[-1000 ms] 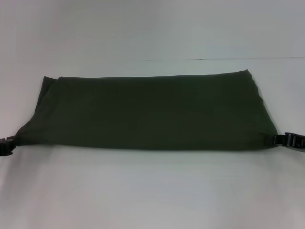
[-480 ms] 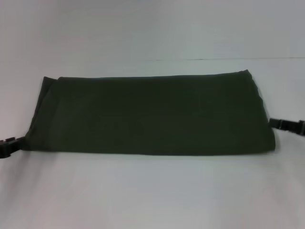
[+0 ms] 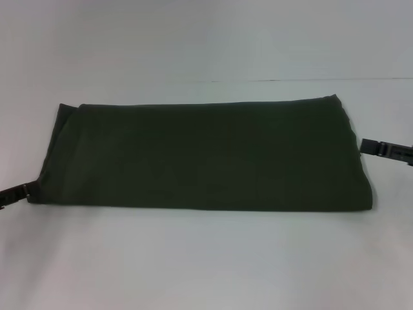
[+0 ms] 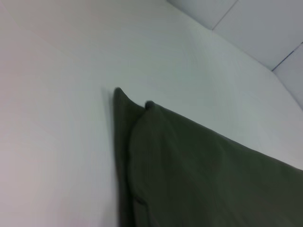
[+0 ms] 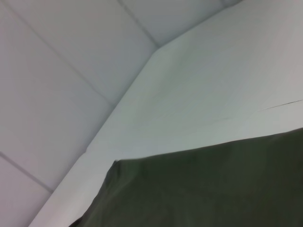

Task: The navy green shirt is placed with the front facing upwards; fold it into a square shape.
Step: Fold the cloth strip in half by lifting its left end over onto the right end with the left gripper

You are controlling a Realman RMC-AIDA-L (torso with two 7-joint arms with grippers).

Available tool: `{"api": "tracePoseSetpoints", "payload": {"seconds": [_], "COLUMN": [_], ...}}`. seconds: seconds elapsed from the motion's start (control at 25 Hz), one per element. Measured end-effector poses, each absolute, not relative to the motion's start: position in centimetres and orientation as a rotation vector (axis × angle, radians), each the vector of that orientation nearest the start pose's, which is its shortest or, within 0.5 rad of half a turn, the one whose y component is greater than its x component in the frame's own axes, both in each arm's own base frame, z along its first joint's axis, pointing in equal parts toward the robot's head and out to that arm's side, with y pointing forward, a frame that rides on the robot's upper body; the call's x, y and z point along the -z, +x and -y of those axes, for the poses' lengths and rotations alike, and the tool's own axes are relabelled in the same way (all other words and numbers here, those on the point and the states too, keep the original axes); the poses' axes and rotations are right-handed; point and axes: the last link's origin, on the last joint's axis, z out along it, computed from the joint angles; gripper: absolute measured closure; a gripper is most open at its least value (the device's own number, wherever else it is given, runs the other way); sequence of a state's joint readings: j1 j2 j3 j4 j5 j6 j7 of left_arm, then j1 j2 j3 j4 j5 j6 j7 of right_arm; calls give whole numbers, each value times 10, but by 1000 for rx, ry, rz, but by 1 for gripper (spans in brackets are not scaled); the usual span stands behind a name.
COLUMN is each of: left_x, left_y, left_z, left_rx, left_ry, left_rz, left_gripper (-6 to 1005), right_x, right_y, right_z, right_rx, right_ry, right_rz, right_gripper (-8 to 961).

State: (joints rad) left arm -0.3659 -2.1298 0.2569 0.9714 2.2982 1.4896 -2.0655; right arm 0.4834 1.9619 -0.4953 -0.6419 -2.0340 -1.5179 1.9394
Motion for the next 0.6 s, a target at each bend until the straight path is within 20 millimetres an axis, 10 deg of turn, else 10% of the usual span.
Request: {"api": "tracePoseSetpoints", "payload": {"seconds": [0.24,0.6], "left_x": [-71,-56], "left_y": [-354,-351], "left_z": [-291,-307], "left_rx": [618,555], "left_ry": [-1949,-1856], "left_rz": [1686,1856], "left_gripper": [132,125], "right_x": [-71,-72], "right_y": [303,293], "right_z": [-348,-359], "right_rx": [-770,-751], "right_ry": [-2336,-2367], "right_rz": [-1372,-1329], "right_gripper": [139,28]}}
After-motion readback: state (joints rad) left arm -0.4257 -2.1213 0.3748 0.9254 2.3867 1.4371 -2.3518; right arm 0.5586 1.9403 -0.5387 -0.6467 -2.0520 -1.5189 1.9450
